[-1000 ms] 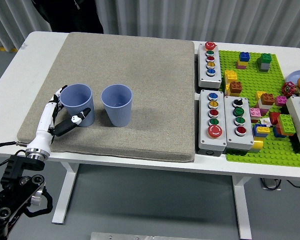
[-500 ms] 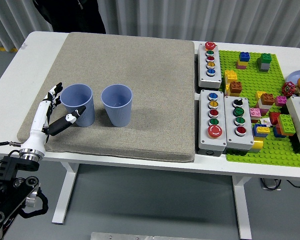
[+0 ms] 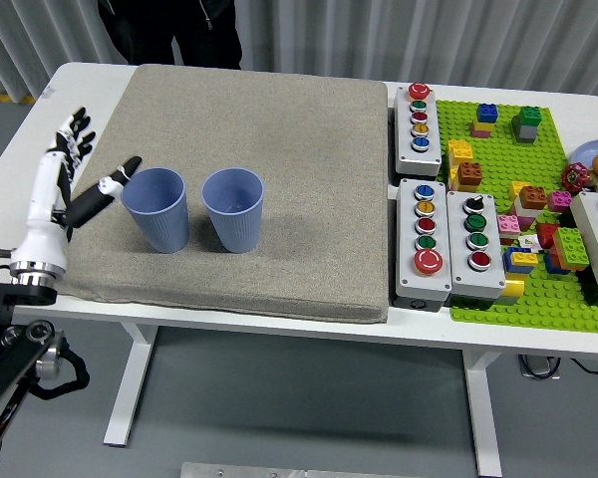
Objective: Pick cup pour cup place
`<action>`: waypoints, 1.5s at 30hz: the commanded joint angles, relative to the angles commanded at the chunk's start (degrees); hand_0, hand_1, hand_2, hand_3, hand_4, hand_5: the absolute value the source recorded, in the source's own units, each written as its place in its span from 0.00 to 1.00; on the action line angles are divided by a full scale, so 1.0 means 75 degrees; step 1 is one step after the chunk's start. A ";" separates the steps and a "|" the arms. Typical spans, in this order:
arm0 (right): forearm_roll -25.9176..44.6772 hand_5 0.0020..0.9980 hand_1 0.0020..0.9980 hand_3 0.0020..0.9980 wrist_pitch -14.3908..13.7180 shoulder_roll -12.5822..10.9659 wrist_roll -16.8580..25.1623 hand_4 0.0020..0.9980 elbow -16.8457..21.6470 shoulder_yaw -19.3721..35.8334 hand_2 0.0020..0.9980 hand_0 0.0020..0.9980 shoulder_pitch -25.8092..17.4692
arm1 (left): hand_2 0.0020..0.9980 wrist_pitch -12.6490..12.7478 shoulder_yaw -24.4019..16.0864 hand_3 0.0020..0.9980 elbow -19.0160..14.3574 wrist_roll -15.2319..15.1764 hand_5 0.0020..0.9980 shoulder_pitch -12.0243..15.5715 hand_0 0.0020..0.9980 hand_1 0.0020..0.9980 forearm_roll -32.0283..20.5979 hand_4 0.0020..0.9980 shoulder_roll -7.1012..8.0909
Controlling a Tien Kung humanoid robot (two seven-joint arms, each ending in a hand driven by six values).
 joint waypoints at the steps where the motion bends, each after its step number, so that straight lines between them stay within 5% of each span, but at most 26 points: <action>1: 0.0013 0.07 0.63 0.57 -0.0004 -0.0005 -0.0001 0.00 0.0000 -0.0018 0.58 0.71 0.0008 | 1.00 0.0228 -0.0041 1.00 0.0075 -0.0108 0.79 -0.0192 0.89 0.90 -0.0343 0.99 0.0069; 3: 0.0037 0.07 0.63 0.57 -0.0011 -0.0012 0.0002 0.00 0.0000 -0.0044 0.58 0.71 0.0014 | 1.00 0.0504 -0.0096 1.00 0.0302 -0.0370 0.79 -0.0491 0.89 0.90 -0.0988 0.99 0.0165; 4: 0.0084 0.07 0.63 0.57 -0.0016 -0.0018 0.0011 0.00 0.0000 -0.0080 0.58 0.71 0.0022 | 0.85 0.0702 -0.0138 0.81 0.0465 -0.0560 1.00 -0.0673 0.73 0.75 -0.1336 0.82 0.0237; 7: 0.0193 0.07 0.63 0.57 -0.0034 -0.0028 0.0037 0.00 0.0000 -0.0142 0.58 0.71 0.0031 | 0.85 0.0869 -0.0254 0.81 0.0944 -0.1171 1.00 -0.1145 0.73 0.75 -0.2279 0.82 0.0394; 11: 0.0249 0.07 0.63 0.57 -0.0041 -0.0045 0.0044 0.00 0.0000 -0.0197 0.58 0.71 0.0037 | 0.85 -0.0221 -0.0350 0.83 0.1711 -0.1601 1.00 -0.1763 0.74 0.75 -0.3531 0.79 0.0689; 17: 0.0227 0.07 0.63 0.57 -0.0036 -0.0058 0.0031 0.00 0.0000 -0.0228 0.58 0.71 0.0028 | 0.88 -0.1750 -0.0244 0.87 0.2587 -0.1442 1.00 -0.2377 0.80 0.78 -0.5468 0.75 0.1057; 21: 0.0174 0.07 0.63 0.57 -0.0023 -0.0085 0.0017 0.00 0.0000 -0.0249 0.58 0.71 0.0018 | 0.88 -0.1859 -0.0205 0.87 0.2815 -0.1390 1.00 -0.2554 0.80 0.78 -0.6759 0.75 0.1235; 32: 0.0148 0.07 0.63 0.57 -0.0065 -0.0114 0.0066 0.00 0.0000 -0.0234 0.58 0.71 -0.0050 | 0.89 -0.1813 -0.0320 0.89 0.2893 -0.1377 1.00 -0.2447 0.81 0.79 -1.0191 0.76 0.1239; 45: 0.0037 0.07 0.63 0.57 -0.0096 -0.0063 0.0067 0.00 0.0000 -0.0125 0.58 0.71 -0.0239 | 0.89 -0.1668 -0.0503 0.89 0.2663 -0.1330 1.00 -0.2080 0.81 0.80 -0.9845 0.75 0.1198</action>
